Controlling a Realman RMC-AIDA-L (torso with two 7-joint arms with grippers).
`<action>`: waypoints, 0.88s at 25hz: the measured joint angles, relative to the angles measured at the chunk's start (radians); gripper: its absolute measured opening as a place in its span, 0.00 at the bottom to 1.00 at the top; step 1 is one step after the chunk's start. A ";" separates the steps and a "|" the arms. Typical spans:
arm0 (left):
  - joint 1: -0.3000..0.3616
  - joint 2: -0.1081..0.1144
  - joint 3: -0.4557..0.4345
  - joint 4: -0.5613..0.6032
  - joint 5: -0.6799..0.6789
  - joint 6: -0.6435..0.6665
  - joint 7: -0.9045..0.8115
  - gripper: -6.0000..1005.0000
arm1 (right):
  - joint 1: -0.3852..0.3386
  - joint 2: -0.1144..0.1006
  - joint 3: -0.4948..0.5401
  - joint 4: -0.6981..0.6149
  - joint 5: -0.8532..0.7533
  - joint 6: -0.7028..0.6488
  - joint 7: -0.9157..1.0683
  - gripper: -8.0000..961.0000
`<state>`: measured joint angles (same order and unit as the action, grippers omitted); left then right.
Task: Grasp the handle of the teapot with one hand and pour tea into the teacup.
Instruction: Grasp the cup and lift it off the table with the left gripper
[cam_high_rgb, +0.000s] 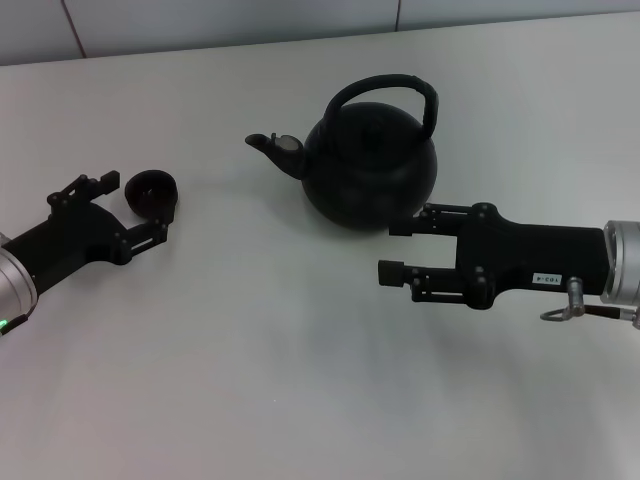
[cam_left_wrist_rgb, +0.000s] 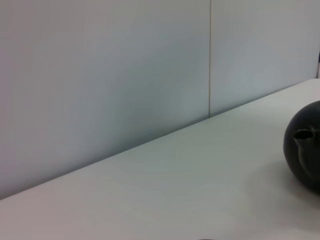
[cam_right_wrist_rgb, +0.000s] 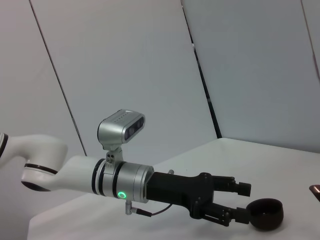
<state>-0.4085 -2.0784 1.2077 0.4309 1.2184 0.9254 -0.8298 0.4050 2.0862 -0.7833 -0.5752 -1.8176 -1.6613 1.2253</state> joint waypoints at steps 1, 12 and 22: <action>-0.001 0.000 0.000 0.000 -0.001 0.000 0.000 0.80 | 0.000 0.000 0.000 -0.001 0.000 0.000 0.000 0.73; -0.023 0.000 0.027 -0.001 -0.001 -0.042 -0.004 0.79 | 0.004 -0.003 0.001 -0.005 0.002 -0.001 0.000 0.73; -0.036 0.000 0.046 -0.001 0.000 -0.076 -0.006 0.79 | 0.005 -0.004 0.001 -0.009 0.013 -0.006 0.000 0.73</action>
<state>-0.4442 -2.0785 1.2539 0.4294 1.2179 0.8493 -0.8358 0.4096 2.0818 -0.7828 -0.5842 -1.8044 -1.6677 1.2257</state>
